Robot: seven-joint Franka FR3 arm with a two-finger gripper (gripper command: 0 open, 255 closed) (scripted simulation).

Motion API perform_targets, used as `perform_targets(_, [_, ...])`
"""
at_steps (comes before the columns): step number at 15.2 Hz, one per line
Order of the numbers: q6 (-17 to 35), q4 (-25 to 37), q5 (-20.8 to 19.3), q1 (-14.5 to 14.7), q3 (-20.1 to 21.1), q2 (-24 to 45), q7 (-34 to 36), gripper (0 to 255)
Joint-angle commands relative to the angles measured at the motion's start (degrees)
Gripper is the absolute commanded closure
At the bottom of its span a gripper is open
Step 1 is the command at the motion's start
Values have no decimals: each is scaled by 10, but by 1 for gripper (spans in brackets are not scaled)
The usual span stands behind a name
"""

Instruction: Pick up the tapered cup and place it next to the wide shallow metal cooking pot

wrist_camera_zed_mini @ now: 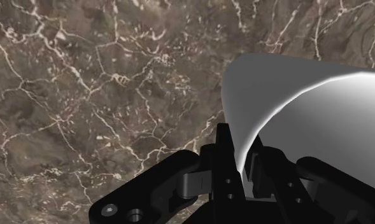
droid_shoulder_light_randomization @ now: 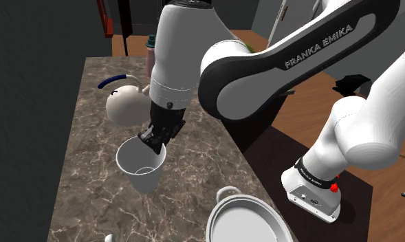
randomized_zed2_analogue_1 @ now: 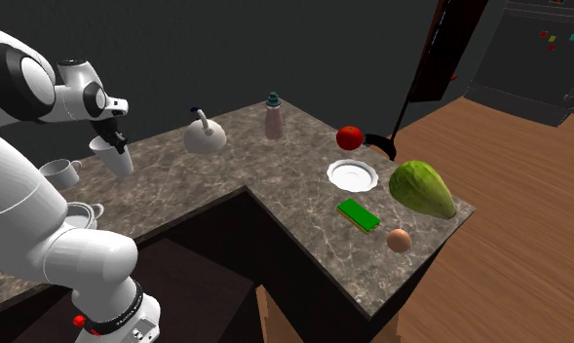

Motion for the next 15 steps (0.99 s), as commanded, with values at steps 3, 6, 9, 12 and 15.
perform_targets(3, [4,-2,0,0,0,1,0,255])
perform_targets(6, [4,-2,0,0,0,1,0,255])
perform_targets(9, [4,-2,-1,0,0,1,0,0])
perform_targets(12, [3,-2,0,0,0,1,0,0])
perform_targets(15, [-35,9,15,0,-4,-28,-11,0])
